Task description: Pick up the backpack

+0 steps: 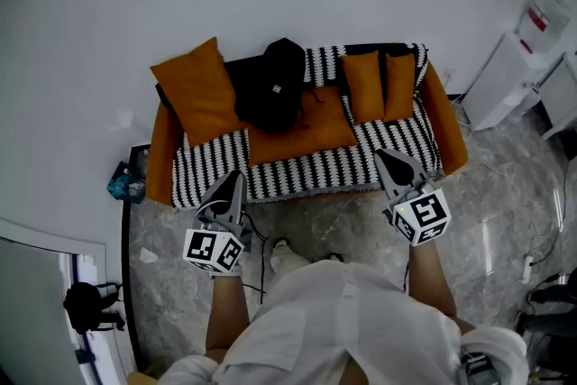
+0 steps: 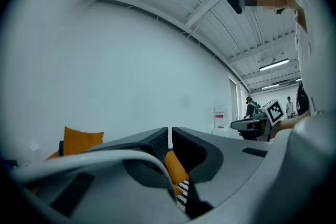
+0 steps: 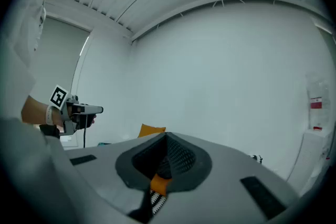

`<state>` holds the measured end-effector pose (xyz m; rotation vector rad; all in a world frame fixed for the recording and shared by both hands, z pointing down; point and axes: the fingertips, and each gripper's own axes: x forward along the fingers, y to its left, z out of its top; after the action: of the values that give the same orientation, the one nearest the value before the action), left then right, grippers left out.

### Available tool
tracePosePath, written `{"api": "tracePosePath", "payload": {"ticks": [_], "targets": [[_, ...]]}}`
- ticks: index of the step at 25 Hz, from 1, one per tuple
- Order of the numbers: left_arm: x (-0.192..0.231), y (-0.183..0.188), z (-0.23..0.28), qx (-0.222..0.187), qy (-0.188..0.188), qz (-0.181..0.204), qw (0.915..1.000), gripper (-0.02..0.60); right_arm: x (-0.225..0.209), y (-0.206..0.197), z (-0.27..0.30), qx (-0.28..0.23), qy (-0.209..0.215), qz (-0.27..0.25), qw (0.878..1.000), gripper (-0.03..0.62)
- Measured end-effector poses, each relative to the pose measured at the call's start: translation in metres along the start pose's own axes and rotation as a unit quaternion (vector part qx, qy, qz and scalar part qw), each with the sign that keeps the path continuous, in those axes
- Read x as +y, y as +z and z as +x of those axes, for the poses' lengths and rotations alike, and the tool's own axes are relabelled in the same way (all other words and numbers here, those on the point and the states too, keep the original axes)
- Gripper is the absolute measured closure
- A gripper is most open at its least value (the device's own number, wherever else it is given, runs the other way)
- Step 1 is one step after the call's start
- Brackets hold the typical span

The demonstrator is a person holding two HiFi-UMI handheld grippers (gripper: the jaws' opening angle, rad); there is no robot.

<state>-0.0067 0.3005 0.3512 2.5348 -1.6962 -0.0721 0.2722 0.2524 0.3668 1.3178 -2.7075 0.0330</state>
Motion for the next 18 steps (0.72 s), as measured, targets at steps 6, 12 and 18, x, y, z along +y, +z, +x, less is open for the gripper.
{"api": "tracePosePath", "payload": {"ticks": [6, 12, 18], "targets": [[-0.003, -0.002, 0.006, 0.003, -0.007, 0.002, 1.0000, 0.538, -0.004, -0.003, 0.001, 0.003, -0.003, 0.001, 1.000, 0.577], [-0.001, -0.001, 0.009, 0.005, -0.008, 0.001, 1.0000, 0.538, -0.003, -0.003, 0.006, 0.005, -0.001, 0.000, 1.000, 0.577], [0.006, -0.001, 0.012, 0.007, -0.007, -0.001, 1.0000, 0.538, -0.002, -0.003, 0.015, 0.008, 0.002, 0.000, 1.000, 0.577]]}}
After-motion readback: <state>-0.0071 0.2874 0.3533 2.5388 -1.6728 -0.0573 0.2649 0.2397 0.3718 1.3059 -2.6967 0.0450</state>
